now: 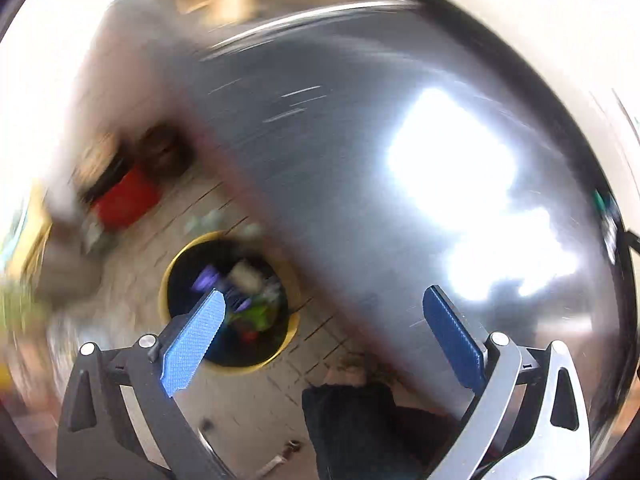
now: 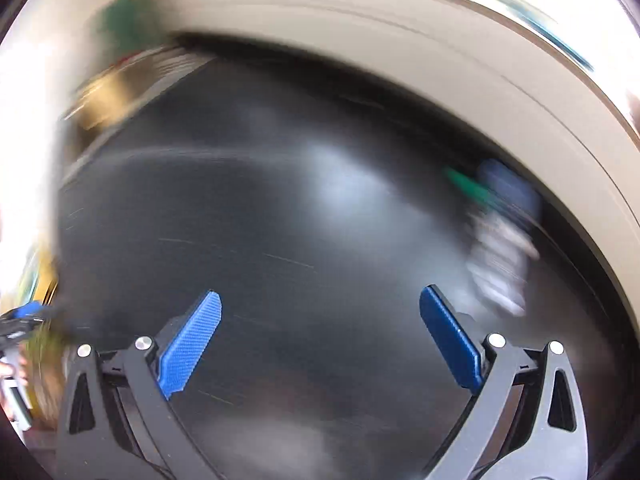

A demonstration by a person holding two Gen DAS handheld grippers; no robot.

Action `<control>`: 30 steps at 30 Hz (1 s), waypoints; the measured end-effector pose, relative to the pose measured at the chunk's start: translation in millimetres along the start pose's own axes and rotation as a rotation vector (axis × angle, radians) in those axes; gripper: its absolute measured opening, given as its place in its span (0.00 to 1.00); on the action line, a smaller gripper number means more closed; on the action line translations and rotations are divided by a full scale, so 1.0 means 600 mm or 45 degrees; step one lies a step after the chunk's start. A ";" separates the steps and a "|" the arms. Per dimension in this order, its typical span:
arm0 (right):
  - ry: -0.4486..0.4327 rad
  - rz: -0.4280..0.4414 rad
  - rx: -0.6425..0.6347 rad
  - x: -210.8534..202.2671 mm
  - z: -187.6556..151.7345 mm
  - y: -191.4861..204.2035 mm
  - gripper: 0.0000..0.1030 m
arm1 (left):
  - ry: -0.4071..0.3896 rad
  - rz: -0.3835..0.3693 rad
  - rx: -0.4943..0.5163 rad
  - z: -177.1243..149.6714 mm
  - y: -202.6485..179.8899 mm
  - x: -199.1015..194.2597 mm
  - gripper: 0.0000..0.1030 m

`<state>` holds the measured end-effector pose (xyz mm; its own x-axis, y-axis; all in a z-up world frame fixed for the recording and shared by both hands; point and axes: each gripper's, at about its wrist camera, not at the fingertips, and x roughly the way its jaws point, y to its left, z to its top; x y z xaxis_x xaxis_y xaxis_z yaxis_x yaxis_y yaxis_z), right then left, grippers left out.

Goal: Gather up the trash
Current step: 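Grasp the green-white marker with left tool while right tool grasps blue wrapper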

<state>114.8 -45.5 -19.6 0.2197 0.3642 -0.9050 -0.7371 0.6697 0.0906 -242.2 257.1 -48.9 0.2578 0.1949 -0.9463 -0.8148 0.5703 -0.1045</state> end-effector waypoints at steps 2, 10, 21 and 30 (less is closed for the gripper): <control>0.027 -0.116 0.184 -0.024 -0.033 -0.136 0.93 | 0.012 -0.036 0.142 0.035 -0.073 0.012 0.94; 0.027 -0.194 0.469 -0.073 -0.104 -0.320 0.93 | 0.080 -0.138 0.590 0.103 -0.337 0.071 0.94; 0.104 -0.025 0.397 0.036 -0.004 -0.259 0.86 | 0.149 -0.082 0.862 0.129 -0.469 0.135 0.94; 0.130 0.009 0.299 0.122 0.077 -0.223 0.47 | 0.161 -0.063 0.963 0.174 -0.552 0.167 0.94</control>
<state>258.8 -78.5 -78.6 0.1406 0.3101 -0.9403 -0.5670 0.8037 0.1803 107.6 170.8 -77.1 0.1861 0.0881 -0.9786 -0.2150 0.9755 0.0469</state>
